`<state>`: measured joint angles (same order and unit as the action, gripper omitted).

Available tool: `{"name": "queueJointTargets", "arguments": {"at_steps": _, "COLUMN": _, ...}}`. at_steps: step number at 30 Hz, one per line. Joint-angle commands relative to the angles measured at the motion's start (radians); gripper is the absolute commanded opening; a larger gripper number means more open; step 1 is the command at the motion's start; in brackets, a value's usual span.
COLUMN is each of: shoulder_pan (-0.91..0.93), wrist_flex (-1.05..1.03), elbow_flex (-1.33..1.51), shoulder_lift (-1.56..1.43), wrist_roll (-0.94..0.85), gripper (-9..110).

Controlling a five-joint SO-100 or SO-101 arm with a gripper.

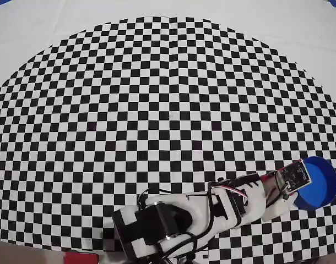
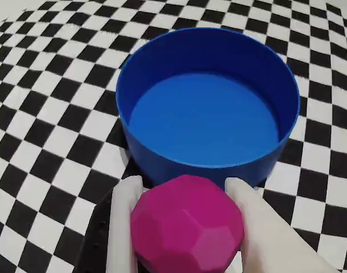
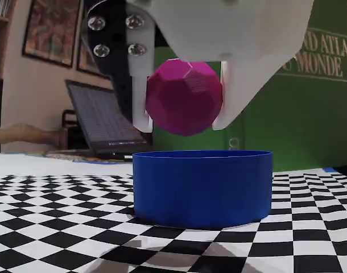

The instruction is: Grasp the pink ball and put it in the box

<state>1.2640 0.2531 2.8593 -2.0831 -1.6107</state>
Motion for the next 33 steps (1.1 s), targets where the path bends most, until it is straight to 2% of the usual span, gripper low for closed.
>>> {"name": "queueJointTargets", "arguments": {"at_steps": 1, "shoulder_pan": 0.011, "wrist_flex": 0.023, "elbow_flex": -0.023, "shoulder_lift": -0.043, "wrist_roll": -0.005, "gripper": 0}}
{"name": "queueJointTargets", "arguments": {"at_steps": 33, "shoulder_pan": 0.014, "wrist_flex": -0.034, "elbow_flex": -0.291, "shoulder_lift": 0.184, "wrist_roll": -0.005, "gripper": 0}}
